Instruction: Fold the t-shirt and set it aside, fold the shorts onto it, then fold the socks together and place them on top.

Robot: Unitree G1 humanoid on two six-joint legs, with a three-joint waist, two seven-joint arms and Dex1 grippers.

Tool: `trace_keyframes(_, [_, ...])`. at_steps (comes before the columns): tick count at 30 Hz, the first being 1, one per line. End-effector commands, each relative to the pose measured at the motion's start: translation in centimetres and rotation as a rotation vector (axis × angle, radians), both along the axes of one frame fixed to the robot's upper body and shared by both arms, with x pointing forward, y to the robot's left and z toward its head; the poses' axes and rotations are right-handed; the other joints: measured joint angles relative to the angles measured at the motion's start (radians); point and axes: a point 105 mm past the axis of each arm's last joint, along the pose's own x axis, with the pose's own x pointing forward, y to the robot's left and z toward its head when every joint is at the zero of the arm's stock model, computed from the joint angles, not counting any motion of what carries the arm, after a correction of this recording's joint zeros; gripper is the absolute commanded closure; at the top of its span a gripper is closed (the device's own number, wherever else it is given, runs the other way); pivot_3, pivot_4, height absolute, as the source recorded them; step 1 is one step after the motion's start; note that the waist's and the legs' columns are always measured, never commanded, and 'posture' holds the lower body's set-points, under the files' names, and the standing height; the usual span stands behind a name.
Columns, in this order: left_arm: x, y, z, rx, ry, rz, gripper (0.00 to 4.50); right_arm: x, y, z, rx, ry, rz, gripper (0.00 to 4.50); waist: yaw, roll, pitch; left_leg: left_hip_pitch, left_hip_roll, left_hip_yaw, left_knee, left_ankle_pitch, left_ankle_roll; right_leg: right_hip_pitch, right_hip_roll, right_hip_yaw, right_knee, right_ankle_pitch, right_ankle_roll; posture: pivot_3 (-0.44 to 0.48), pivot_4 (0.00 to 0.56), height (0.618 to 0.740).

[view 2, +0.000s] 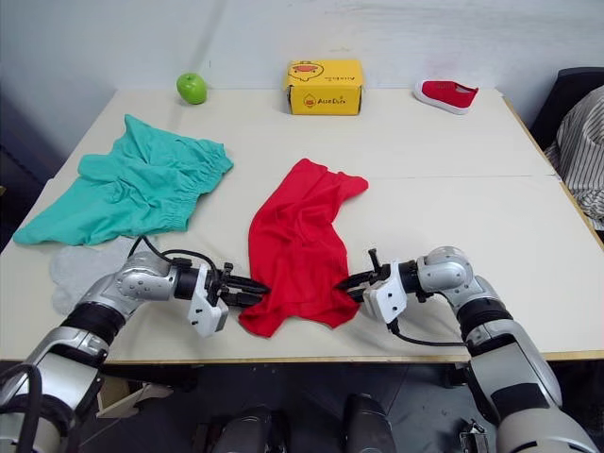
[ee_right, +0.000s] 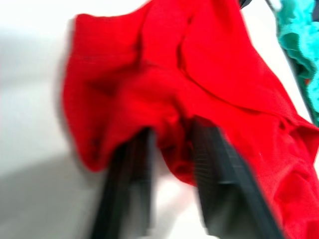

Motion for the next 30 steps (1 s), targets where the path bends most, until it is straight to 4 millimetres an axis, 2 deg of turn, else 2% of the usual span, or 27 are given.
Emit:
trace_keyframes(1, [-0.8,-0.3,-2.0,0.045,0.077,-0.030,4.48,0.2,-0.3,0.4,0.003,-0.017,-0.013,4.50,0.000,0.002,-0.001,0.000,0.000,0.000,0.000,0.000,0.000,0.000,0.000,0.000,0.000,0.000,0.000,0.000,0.150,0.740])
trace_keyframes(7, [-1.1,0.0,-1.9,0.037,0.125,-0.013,4.48,0.0,-1.7,0.5,-0.013,0.010,-0.062,4.50,0.000,0.004,0.000,0.000,0.000,0.000,0.000,0.000,0.001,0.000,0.000,0.000,0.000,0.000,0.000,0.000,0.150,0.740])
trace_keyframes(11, [-1.8,-0.2,-0.1,-0.121,0.226,0.051,4.48,-0.9,-3.9,1.2,-0.020,0.073,-0.141,4.50,-0.001,0.006,0.000,-0.001,0.001,0.000,0.000,-0.002,0.001,-0.001,0.000,0.000,-0.001,0.000,0.000,0.000,0.150,0.740])
trace_keyframes(15, [-2.5,0.1,1.0,-0.212,0.301,0.103,4.48,-2.6,-5.1,1.6,-0.026,0.140,-0.183,4.50,-0.001,0.005,0.002,-0.003,0.001,-0.002,0.000,-0.003,0.001,-0.001,0.000,-0.001,-0.003,0.000,0.000,0.000,0.150,0.740])
trace_keyframes(18, [-3.6,0.8,1.3,-0.217,0.331,0.117,4.48,-4.0,-5.8,2.0,-0.017,0.198,-0.221,4.50,0.000,0.005,0.003,-0.003,0.002,-0.002,0.001,-0.003,0.001,-0.001,0.000,-0.001,-0.004,0.000,0.000,0.000,0.150,0.740])
trace_keyframes(21, [-4.9,1.3,1.2,-0.216,0.363,0.126,4.48,-5.2,-6.1,2.3,-0.021,0.240,-0.247,4.50,0.000,0.005,0.003,-0.003,0.003,-0.002,0.001,-0.004,0.000,-0.002,0.000,-0.001,-0.005,0.000,-0.001,0.000,0.150,0.740])
trace_keyframes(26, [-7.4,1.5,0.5,-0.175,0.404,0.113,4.48,-8.5,-6.3,1.8,-0.053,0.383,-0.264,4.50,0.002,0.005,0.003,-0.003,0.004,-0.003,0.001,-0.006,-0.001,-0.002,0.000,-0.001,-0.008,-0.001,-0.001,0.000,0.150,0.740])
trace_keyframes(30, [-8.6,1.8,-0.1,-0.145,0.423,0.110,4.48,-9.9,-6.5,1.3,-0.060,0.446,-0.279,4.50,0.004,0.005,0.003,-0.003,0.005,-0.002,0.001,-0.008,-0.001,-0.002,0.001,-0.001,-0.009,-0.001,-0.001,0.000,0.150,0.740])
